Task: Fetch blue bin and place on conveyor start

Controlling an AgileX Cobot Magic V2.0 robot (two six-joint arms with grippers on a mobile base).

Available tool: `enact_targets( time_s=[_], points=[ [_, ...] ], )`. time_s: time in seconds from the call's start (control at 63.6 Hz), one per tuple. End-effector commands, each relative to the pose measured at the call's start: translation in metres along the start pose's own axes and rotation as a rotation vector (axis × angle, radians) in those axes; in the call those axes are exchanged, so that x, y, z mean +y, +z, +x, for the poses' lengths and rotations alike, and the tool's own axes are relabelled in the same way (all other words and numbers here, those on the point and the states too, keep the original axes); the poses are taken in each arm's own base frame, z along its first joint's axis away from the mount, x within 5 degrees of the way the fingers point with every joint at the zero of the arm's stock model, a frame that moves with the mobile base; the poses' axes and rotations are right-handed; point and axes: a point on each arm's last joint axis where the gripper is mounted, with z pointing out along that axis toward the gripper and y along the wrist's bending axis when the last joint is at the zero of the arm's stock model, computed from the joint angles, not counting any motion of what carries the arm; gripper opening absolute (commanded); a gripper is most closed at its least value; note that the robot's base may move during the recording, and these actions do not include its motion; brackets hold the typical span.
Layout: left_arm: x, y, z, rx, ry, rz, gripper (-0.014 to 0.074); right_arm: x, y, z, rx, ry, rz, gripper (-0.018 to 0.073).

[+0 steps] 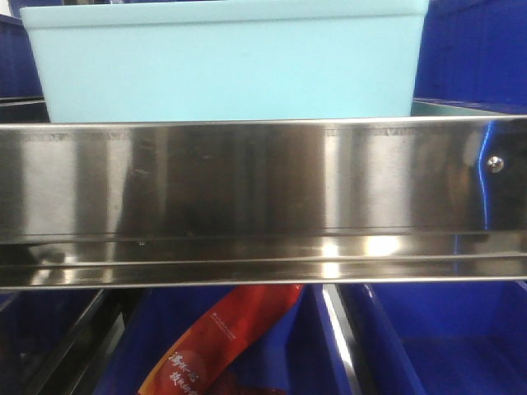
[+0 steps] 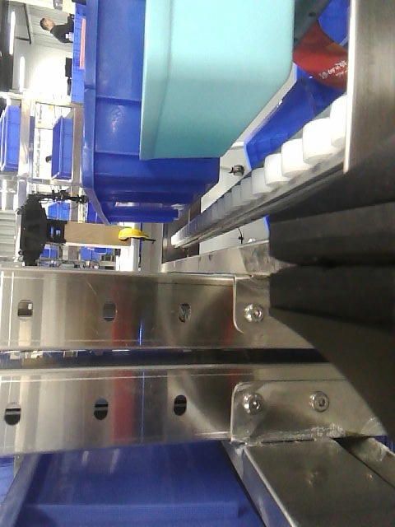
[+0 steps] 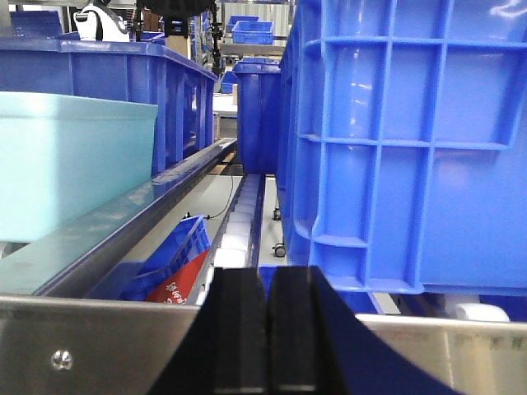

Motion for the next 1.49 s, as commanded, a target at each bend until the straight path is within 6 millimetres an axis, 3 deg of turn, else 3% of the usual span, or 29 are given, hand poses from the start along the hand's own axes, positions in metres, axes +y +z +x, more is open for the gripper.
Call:
enact_targets(
  time_s=[0.0,0.928,1.195,1.478],
  points=[
    [0.000,0.000,-0.002,-0.021,-0.014,0.006,-0.0111,0.000,0.000,-0.002,-0.025,0.000,0.006,-0.0161],
    [0.000,0.000,-0.004,-0.037,-0.014,0.006,-0.0111,0.000,0.000,-0.003,-0.033,0.000,0.006,-0.0161],
    [0.000,-0.001,-0.015,-0.133,-0.019,0.006,-0.0111,-0.001,-0.002,-0.017,-0.181,-0.001,0.012,-0.0161],
    [-0.001,-0.015,-0.071,-0.053,0.006,0.004,-0.0111,0.000,-0.019,-0.079,-0.137,-0.002,-0.001,-0.0161]
  ],
)
